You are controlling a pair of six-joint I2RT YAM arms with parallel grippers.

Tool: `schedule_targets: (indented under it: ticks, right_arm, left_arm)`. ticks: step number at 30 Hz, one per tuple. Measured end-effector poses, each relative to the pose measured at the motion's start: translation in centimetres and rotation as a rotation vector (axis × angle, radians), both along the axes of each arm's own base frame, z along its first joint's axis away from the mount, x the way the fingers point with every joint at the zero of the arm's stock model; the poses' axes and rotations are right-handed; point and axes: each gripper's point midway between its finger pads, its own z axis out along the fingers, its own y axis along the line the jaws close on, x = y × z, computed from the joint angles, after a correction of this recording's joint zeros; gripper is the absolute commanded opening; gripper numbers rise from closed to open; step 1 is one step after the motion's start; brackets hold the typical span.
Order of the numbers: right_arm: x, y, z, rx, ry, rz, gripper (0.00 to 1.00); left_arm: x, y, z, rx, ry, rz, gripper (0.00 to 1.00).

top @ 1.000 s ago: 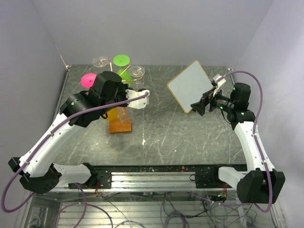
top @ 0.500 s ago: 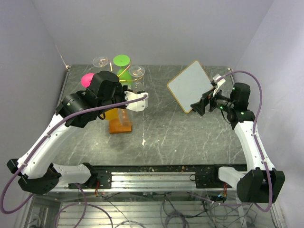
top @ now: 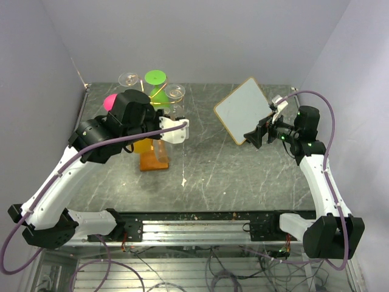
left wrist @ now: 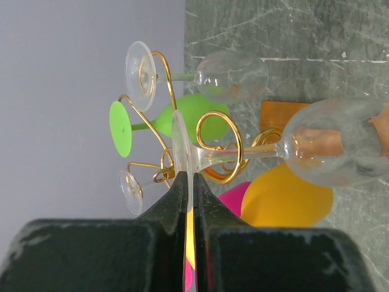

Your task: Place the wine glass upside down on the wine glass rack

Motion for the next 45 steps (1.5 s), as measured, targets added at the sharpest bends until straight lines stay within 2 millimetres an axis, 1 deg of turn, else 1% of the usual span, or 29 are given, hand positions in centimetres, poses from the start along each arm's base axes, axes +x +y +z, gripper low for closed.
schedule_targets:
  ticks: [14,26,33,36,38,45]
  right_arm:
    - [0.0,0.0,-0.2,-0.003,0.004,0.002,1.00]
    - [-0.1,0.0,-0.4,-0.004,0.015,0.003,1.00]
    - [-0.1,0.0,-0.4,-0.005,0.013,0.004,1.00]
    - [-0.1,0.0,-0.4,-0.006,0.013,0.004,1.00]
    - [-0.1,0.0,-0.4,-0.007,0.012,0.004,1.00]
    - [-0.1,0.0,-0.4,-0.010,0.009,0.006,1.00]
  left_arm:
    - [0.8,-1.0,-0.4,-0.005,0.008,-0.005,0.07]
    - [1.2,-1.4,-0.4,-0.012,0.002,-0.002,0.07]
    - [1.7,-1.3,-1.5,0.024,0.010,0.015,0.08]
    - [1.9,-1.2,-1.9,0.035,0.010,0.023,0.10]
    - [2.0,-1.3,-1.8,0.032,0.005,0.025,0.12]
    - [2.0,-1.2,-1.9,0.036,0.004,0.028,0.24]
